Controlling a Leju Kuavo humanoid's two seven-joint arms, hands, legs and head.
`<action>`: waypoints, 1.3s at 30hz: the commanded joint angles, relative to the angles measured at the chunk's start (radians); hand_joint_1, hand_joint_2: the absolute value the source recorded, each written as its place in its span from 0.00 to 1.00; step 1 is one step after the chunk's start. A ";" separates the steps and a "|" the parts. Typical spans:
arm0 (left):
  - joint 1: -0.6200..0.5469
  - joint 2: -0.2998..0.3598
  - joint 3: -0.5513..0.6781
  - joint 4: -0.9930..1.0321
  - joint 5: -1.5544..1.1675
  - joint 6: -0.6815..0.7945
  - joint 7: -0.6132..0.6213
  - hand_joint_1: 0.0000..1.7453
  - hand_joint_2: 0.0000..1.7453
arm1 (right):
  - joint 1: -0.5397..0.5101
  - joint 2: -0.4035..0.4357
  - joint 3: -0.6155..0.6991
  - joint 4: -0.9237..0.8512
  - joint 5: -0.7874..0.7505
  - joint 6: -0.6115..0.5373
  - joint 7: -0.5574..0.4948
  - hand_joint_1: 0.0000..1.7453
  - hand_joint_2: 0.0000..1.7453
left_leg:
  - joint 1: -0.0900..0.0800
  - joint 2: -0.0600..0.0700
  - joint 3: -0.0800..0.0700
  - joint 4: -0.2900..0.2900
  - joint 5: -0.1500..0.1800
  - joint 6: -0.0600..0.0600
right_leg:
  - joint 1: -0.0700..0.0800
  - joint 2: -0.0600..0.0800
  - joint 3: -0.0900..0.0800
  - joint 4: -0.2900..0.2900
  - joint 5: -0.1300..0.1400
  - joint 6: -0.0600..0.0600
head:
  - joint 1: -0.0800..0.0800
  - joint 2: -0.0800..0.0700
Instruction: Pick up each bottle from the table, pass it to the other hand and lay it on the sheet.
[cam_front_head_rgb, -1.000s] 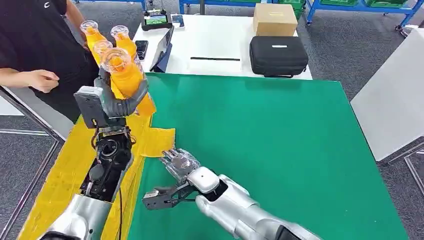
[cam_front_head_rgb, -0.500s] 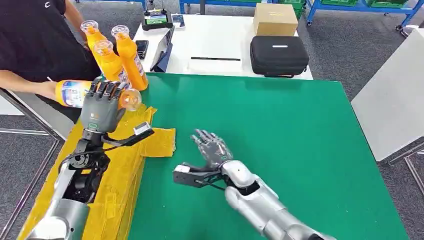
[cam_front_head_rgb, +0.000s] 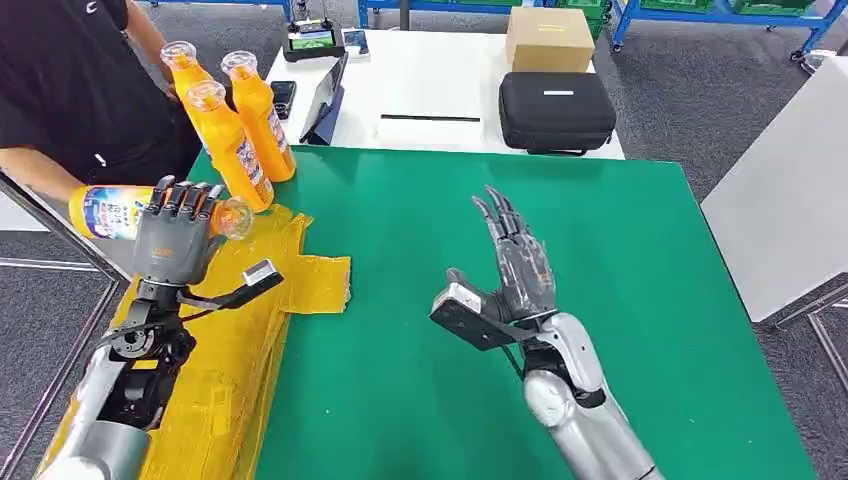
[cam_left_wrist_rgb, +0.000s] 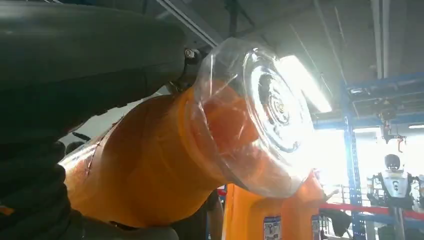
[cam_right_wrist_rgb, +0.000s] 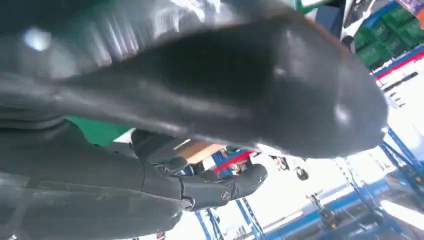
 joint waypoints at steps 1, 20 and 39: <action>-0.006 0.040 -0.034 0.021 0.010 -0.001 0.018 1.00 1.00 | 0.067 -0.066 -0.070 -0.178 -0.088 -0.095 -0.110 0.00 0.00 | 0.001 -0.002 0.004 0.000 -0.003 -0.003 | 0.001 -0.003 0.005 0.000 -0.003 -0.001 | 0.000 0.000; -0.058 -0.065 -0.195 0.486 0.154 -0.001 -0.042 1.00 1.00 | 0.088 0.025 -0.274 -0.276 -0.173 -0.053 -0.218 0.00 0.00 | 0.000 -0.003 0.005 -0.001 -0.002 -0.003 | 0.000 -0.004 0.006 -0.001 -0.002 -0.001 | 0.000 0.000; -0.060 -0.105 -0.314 0.747 0.235 -0.229 -0.005 0.00 0.00 | 0.092 0.003 -0.237 -0.241 -0.197 -0.068 -0.222 0.00 0.00 | -0.001 0.000 0.006 -0.002 -0.001 -0.002 | 0.000 -0.001 0.006 -0.002 0.000 -0.003 | 0.000 0.000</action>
